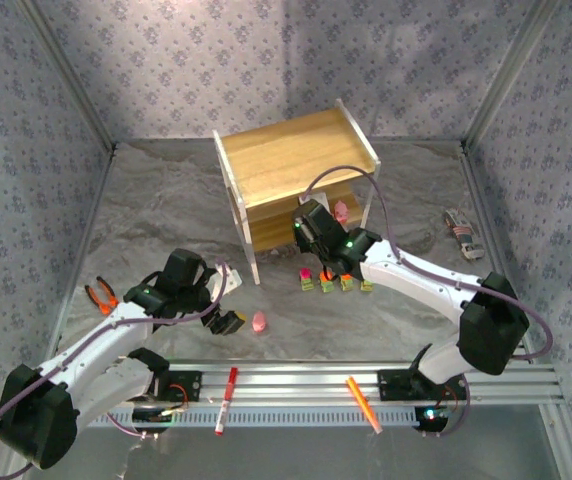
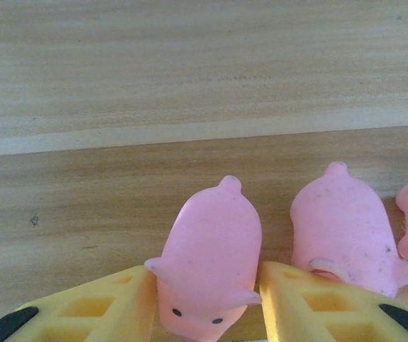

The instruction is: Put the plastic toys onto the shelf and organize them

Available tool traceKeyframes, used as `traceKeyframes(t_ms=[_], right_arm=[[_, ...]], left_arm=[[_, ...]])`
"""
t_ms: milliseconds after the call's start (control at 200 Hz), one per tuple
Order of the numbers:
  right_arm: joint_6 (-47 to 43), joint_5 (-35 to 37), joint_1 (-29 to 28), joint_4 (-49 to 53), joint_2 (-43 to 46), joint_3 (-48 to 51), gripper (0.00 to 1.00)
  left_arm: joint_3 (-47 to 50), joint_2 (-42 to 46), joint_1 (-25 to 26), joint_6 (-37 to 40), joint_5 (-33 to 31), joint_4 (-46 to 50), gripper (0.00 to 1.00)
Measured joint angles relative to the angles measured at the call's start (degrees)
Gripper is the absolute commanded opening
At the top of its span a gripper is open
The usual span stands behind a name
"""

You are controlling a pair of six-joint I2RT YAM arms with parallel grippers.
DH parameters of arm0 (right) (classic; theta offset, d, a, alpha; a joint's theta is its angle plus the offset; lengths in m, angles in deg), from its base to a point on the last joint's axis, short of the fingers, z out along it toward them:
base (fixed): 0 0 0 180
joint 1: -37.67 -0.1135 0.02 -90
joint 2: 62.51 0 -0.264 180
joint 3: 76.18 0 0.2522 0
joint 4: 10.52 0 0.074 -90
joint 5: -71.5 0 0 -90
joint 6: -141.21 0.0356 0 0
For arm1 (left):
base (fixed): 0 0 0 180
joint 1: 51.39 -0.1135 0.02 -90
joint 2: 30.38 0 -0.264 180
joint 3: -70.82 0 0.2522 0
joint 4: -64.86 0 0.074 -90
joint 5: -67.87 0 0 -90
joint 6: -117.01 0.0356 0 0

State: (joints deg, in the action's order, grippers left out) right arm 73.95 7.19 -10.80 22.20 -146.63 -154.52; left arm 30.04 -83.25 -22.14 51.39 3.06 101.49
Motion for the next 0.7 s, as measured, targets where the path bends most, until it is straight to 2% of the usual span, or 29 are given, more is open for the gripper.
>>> traceKeyframes(t_ms=[425, 705], right_arm=[[-0.07, 3.52, -4.17, 3.28, 4.87, -0.24, 0.46], [2.36, 8.37, -9.27, 6.19, 9.84, 0.83, 0.46]], left_arm=[[0.00, 0.00, 0.00, -0.35, -0.20, 0.02, 1.00], [-0.02, 0.96, -0.37, -0.42, -0.20, 0.76, 1.00]])
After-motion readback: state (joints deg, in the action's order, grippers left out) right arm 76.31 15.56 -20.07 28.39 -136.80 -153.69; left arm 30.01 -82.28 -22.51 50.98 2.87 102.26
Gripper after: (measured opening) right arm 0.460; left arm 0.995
